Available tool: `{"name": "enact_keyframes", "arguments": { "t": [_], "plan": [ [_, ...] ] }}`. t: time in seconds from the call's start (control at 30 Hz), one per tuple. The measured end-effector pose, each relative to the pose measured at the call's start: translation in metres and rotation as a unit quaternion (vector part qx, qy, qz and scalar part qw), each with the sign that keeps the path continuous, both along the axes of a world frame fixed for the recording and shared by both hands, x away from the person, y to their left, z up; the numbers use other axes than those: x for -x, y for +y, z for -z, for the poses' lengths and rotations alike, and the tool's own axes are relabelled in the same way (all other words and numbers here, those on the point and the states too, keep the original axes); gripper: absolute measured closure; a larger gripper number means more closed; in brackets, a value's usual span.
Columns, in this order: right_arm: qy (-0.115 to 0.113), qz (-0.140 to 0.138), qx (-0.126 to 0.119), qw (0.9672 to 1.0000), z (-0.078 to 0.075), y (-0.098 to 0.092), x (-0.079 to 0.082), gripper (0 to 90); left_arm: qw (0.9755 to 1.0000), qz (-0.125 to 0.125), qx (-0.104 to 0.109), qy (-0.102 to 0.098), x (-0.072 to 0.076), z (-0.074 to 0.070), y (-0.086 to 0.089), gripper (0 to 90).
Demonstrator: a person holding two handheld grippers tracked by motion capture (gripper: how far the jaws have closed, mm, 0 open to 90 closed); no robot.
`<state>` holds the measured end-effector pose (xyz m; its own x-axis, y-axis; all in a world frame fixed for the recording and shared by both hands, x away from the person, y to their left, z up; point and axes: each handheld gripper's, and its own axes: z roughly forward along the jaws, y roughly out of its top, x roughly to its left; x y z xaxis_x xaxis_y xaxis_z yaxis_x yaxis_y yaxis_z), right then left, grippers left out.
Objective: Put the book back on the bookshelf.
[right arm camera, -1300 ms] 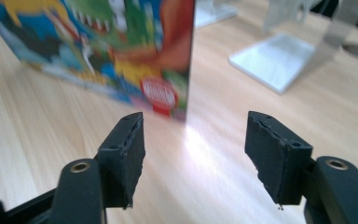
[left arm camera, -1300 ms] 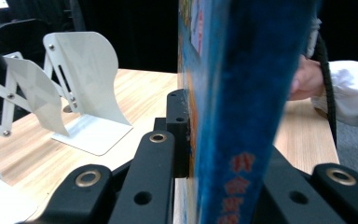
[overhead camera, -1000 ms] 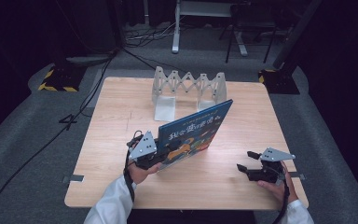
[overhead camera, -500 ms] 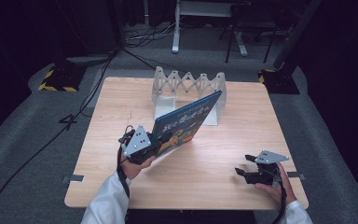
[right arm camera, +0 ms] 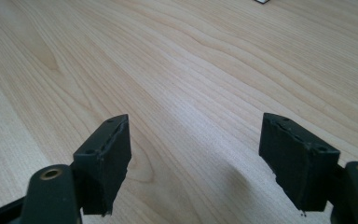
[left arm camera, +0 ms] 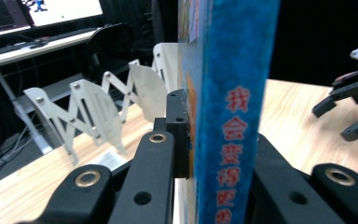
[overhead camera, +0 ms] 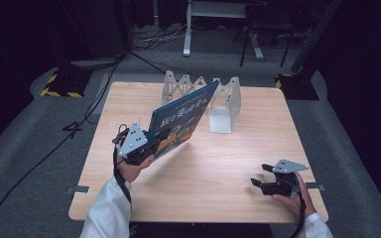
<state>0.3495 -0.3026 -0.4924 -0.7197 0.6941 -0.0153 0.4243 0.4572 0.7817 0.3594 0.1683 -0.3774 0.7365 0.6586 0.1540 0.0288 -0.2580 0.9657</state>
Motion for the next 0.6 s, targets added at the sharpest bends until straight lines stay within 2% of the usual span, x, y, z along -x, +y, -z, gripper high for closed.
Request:
{"name": "enact_keyframes", "arguments": {
  "t": [0.13,0.33,0.47,0.6],
  "plan": [
    [0.001,-0.001,0.006,1.0000,0.001,0.001,0.000,25.2,0.9999,-0.012,0.001,-0.001,-0.004,-0.003,0.004,83.0],
    [0.006,-0.003,0.009,0.9999,0.003,0.002,0.000,25.1,0.9993,-0.030,0.020,0.000,-0.008,-0.006,0.015,83.0],
    [0.009,-0.003,0.014,0.9999,0.005,0.003,-0.001,25.1,0.9988,-0.045,0.019,-0.002,-0.012,-0.009,0.020,83.0],
    [0.012,-0.007,0.015,0.9998,0.006,0.004,-0.001,24.5,0.9981,-0.052,0.032,0.002,-0.017,-0.008,0.024,83.0]
  ]
}}
